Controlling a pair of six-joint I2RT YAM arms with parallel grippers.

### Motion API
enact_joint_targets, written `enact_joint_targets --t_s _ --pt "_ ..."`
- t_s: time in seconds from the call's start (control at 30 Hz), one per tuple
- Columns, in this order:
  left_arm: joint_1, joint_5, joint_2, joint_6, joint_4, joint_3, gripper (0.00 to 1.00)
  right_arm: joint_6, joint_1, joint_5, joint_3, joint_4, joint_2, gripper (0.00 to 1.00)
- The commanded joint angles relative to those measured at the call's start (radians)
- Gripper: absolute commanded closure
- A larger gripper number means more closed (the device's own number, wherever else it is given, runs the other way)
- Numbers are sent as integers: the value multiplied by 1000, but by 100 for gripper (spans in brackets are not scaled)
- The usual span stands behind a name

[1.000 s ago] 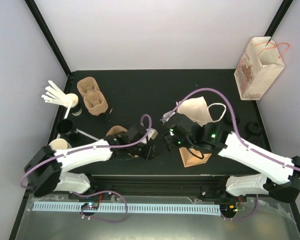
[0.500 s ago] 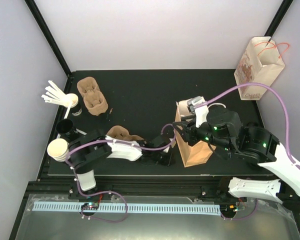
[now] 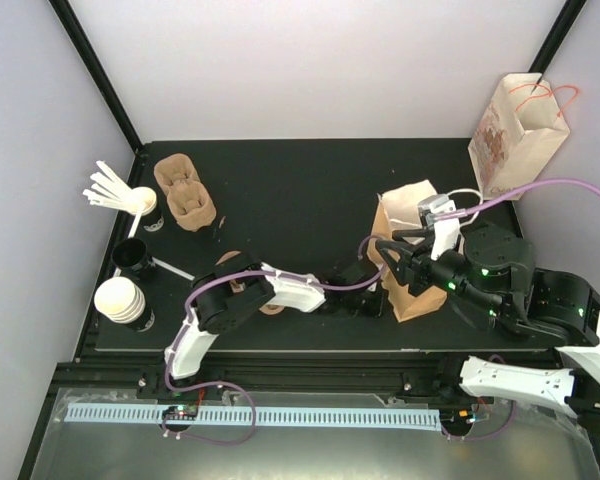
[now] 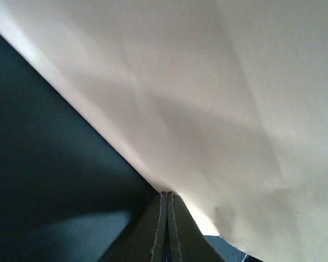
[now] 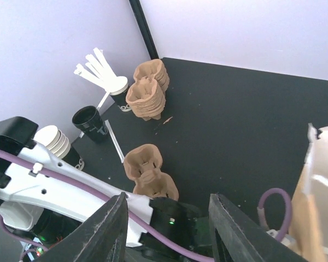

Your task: Pack the takeout coffee

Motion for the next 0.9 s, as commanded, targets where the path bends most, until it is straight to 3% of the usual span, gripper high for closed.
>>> enact_joint_targets --t_s 0.0,0.13,0.23,0.37,0.53,0.7,0.87 --pt "-4 -8 75 -4 8 107 98 11 0 26 -16 -18 -11 56" --pt "-3 -49 40 64 -67 136 98 22 1 3 -41 -14 -15 54" --pt "3 -121 -61 124 -139 64 99 31 0 -46 -72 -3 -14 53" --pt "25 -137 -276 204 -216 -80 97 58 1 -132 -129 46 -14 52" --pt "37 -275 -617 287 -435 -217 88 118 2 -279 -160 117 44 54" --pt "140 -296 -907 334 -611 -335 82 172 14 -376 -190 228 134 58" --pt "274 -311 -1091 378 -703 -466 68 253 66 -392 -301 416 185 61"
